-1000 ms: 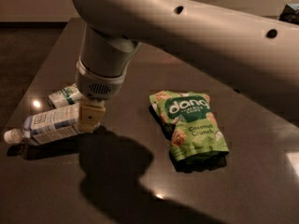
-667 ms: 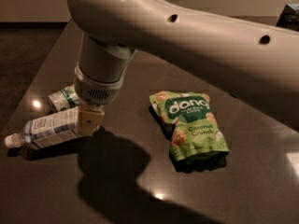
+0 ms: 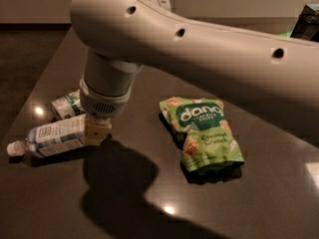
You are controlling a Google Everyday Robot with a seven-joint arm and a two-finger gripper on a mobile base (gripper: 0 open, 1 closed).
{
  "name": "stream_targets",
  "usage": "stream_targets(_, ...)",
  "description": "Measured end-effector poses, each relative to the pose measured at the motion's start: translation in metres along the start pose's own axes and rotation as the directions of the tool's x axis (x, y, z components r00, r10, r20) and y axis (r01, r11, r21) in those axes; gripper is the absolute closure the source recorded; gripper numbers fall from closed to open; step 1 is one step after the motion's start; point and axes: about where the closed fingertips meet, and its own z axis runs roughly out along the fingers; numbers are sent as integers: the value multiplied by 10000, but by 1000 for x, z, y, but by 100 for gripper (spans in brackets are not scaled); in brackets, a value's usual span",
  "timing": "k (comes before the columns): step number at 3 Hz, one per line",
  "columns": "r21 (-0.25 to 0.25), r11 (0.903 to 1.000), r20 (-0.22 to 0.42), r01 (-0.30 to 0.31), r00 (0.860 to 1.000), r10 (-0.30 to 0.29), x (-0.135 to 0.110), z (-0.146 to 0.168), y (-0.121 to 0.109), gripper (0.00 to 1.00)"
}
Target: Move blue plastic bottle near 7up can
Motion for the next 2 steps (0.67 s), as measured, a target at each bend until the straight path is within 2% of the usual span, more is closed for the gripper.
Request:
stream_targets(1,42,10000,-6,24,10000,-24,-1,-2,1,0)
stream_targets(2,43,10000,-6,24,10000,-24,-1,-2,1,0)
